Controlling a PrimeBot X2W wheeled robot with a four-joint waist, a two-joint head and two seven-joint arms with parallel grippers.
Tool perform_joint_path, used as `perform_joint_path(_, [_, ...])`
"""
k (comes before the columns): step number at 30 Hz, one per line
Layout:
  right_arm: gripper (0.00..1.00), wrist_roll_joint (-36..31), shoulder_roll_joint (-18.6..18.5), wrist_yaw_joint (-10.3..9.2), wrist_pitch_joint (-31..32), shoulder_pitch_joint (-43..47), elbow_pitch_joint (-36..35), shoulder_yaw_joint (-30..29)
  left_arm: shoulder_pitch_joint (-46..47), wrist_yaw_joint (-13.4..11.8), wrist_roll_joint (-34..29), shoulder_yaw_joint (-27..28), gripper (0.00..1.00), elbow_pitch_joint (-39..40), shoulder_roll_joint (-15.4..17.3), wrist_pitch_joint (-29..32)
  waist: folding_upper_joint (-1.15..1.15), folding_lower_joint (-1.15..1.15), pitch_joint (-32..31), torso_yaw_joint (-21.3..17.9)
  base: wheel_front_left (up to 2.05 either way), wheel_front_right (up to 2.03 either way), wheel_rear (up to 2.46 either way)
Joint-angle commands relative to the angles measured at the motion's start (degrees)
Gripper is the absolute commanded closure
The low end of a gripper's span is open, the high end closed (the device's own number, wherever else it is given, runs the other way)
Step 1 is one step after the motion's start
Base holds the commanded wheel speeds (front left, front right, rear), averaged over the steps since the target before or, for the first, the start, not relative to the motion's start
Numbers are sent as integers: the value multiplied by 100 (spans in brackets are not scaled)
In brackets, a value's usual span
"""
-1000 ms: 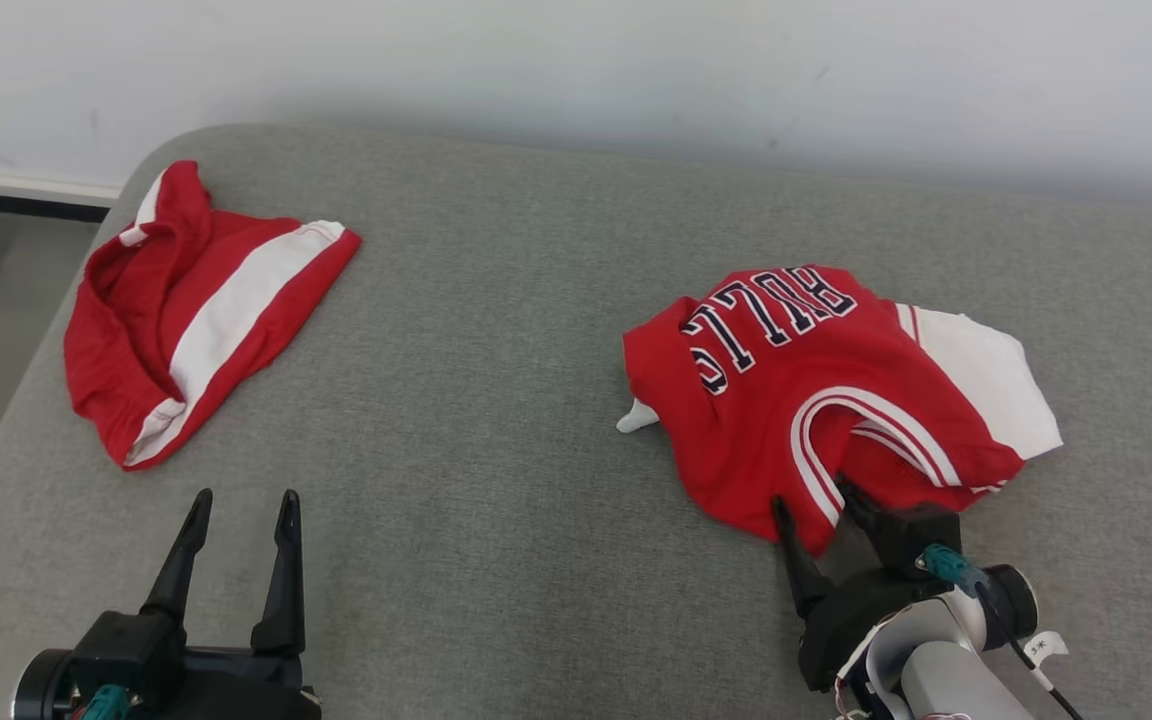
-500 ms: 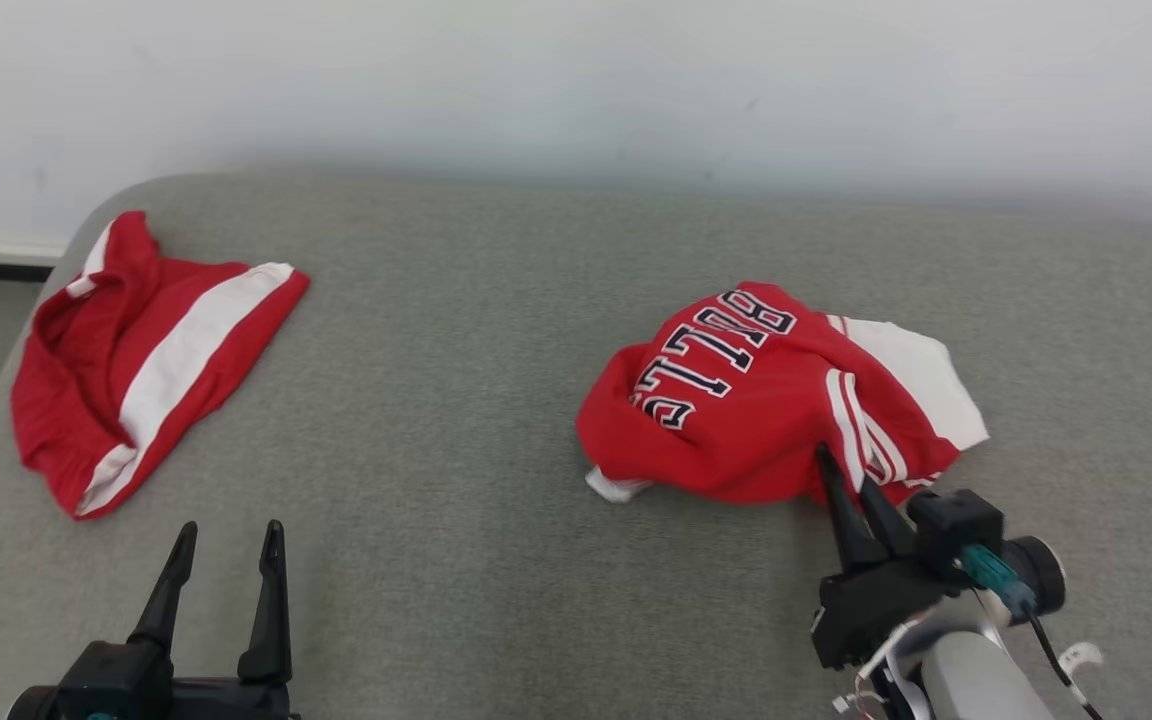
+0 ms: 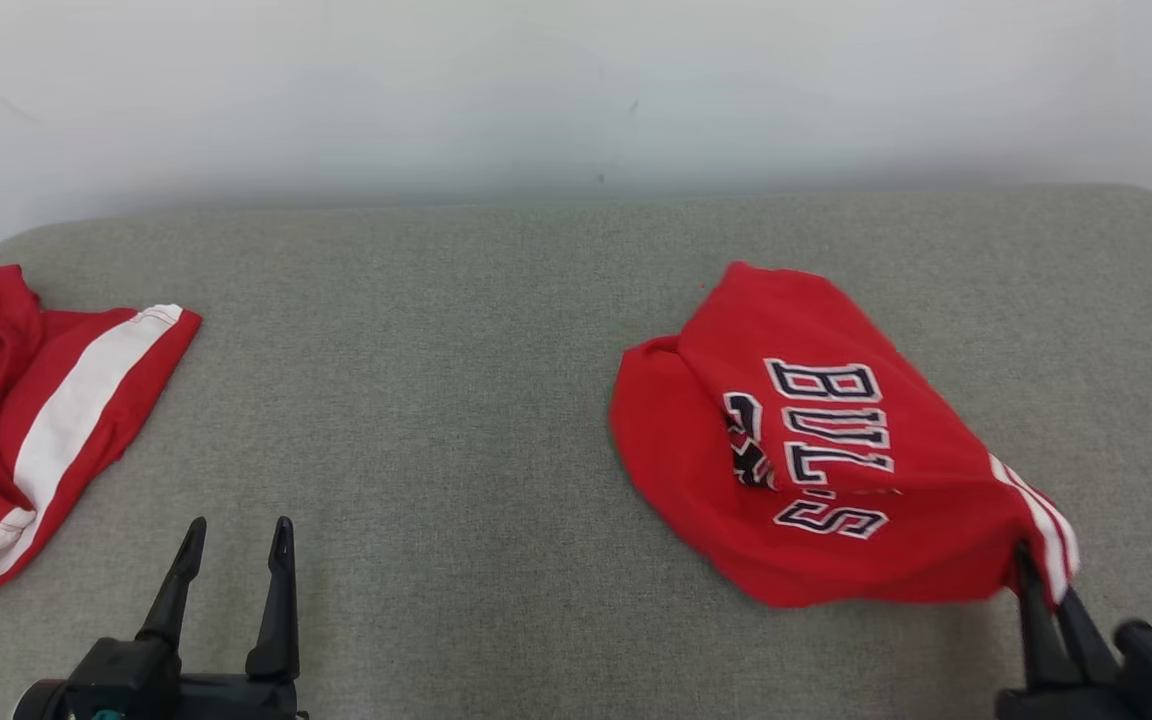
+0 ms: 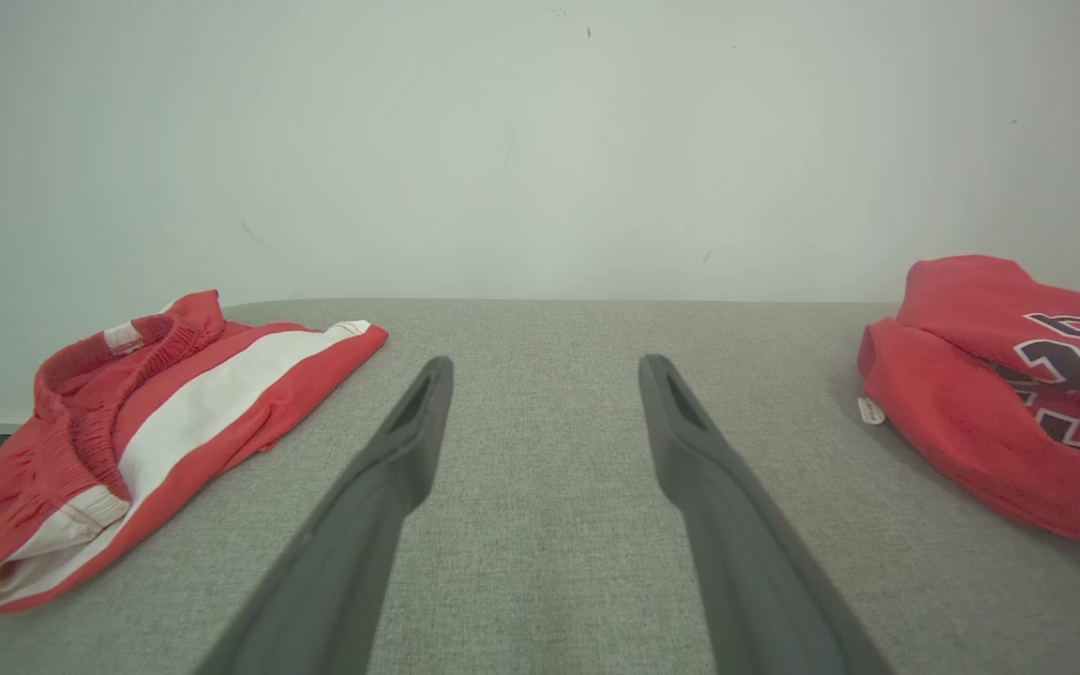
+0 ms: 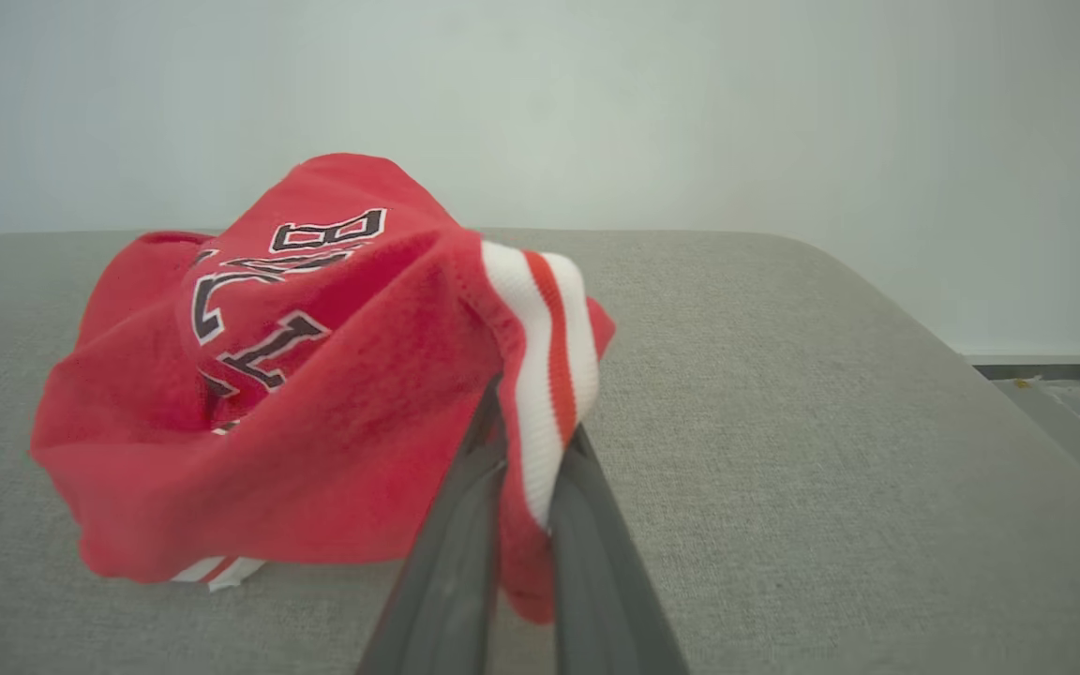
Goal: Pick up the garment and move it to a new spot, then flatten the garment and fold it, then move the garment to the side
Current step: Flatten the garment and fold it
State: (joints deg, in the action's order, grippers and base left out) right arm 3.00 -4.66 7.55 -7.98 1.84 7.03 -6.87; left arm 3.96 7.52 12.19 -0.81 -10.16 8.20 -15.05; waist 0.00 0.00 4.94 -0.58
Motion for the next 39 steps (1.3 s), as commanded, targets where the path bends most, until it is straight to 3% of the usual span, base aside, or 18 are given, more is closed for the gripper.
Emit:
perform_joint_path(1, [100,7,10,-13,41,96,-101,-76,42,-7,-27,5,0,-5,26,-19,0,0,25,-18,0,0,0])
perform_joint_path(4, [100,15,62,-13,189,394,-271,-286,68,-7,-17,-9,0,-8,42,-19,0,0,26,-10,0,0,0])
perform_joint_path(5, [82,35,76,-13,251,453,-296,-322,69,-7,-7,-5,0,-12,53,-19,0,0,24,-9,0,0,0])
perform_joint_path(6, [16,34,88,-13,268,474,-348,-335,63,-7,3,5,0,-23,63,-19,0,0,19,-10,0,0,0])
perform_joint_path(7, [0,41,92,-13,265,480,-382,-355,58,-7,9,9,0,-33,67,-19,0,0,16,-11,0,0,0])
perform_joint_path(19, [0,-127,166,-13,34,435,-1223,-233,-25,-7,-10,34,0,-89,76,-19,0,0,-164,-39,0,0,0])
perform_joint_path(28, [0,188,181,-13,-251,337,-1004,138,97,-6,-95,-48,0,-34,98,-19,0,0,-139,-150,0,0,0])
perform_joint_path(32, [0,294,181,-13,-394,178,-750,346,499,-6,-52,-371,0,-89,194,-19,0,0,12,-314,0,0,0])
perform_joint_path(39, [0,485,179,-13,-603,-218,-382,675,1870,-7,200,-1559,0,-671,488,-20,0,0,515,-875,0,0,0])
